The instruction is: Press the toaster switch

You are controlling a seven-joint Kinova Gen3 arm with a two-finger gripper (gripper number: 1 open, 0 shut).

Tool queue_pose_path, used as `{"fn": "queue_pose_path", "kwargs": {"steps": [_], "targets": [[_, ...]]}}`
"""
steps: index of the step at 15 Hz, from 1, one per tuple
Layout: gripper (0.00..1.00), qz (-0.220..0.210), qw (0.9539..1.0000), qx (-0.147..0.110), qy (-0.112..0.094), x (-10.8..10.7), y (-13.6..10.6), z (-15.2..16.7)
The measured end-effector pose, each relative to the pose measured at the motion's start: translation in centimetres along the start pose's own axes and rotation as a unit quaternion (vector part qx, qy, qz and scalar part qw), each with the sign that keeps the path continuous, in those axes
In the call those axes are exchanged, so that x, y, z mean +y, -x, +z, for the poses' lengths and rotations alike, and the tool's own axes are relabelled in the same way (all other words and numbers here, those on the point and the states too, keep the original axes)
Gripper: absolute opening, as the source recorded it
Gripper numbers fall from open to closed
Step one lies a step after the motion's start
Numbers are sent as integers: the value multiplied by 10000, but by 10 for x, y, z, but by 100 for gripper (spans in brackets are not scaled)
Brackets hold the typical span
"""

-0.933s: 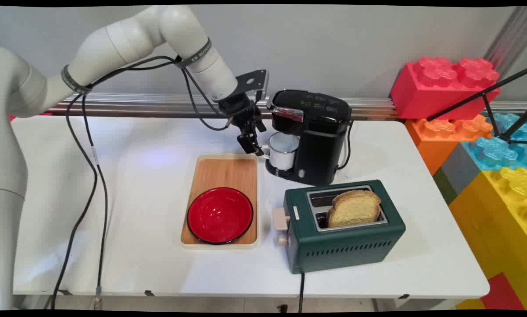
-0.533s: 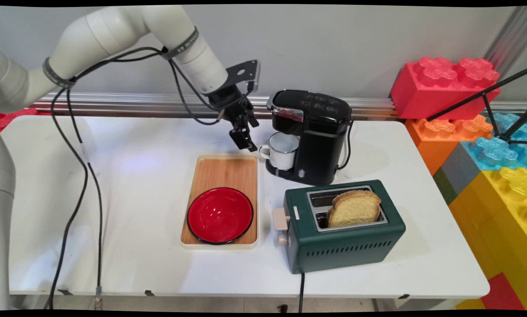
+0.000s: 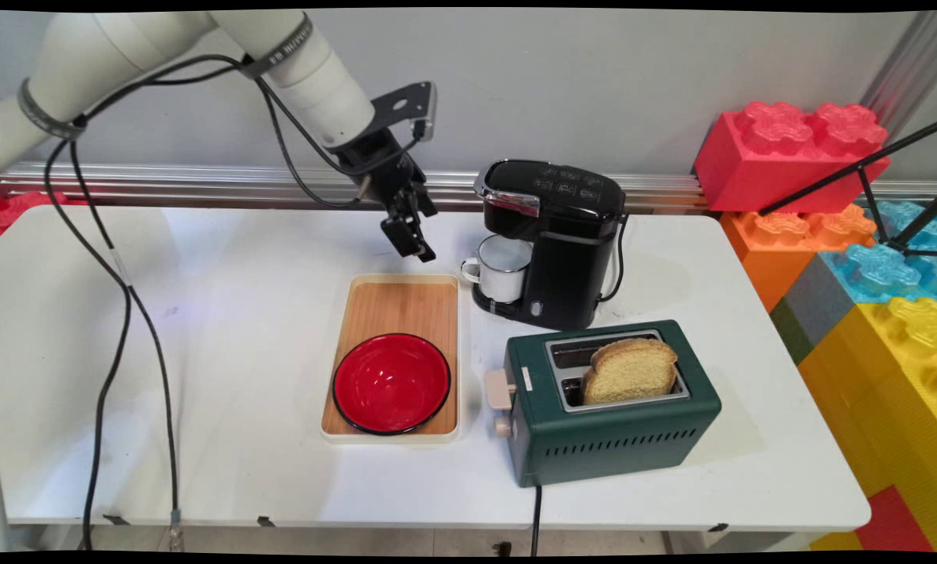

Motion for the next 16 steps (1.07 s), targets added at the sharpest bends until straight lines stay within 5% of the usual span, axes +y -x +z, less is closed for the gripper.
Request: {"fn": "queue_pose_path", "kwargs": {"steps": [7,16], "targets": [[100,-256,9995,147,102,30,-3,-41],[100,-546,9955,573,522,113,-7,-84]]}}
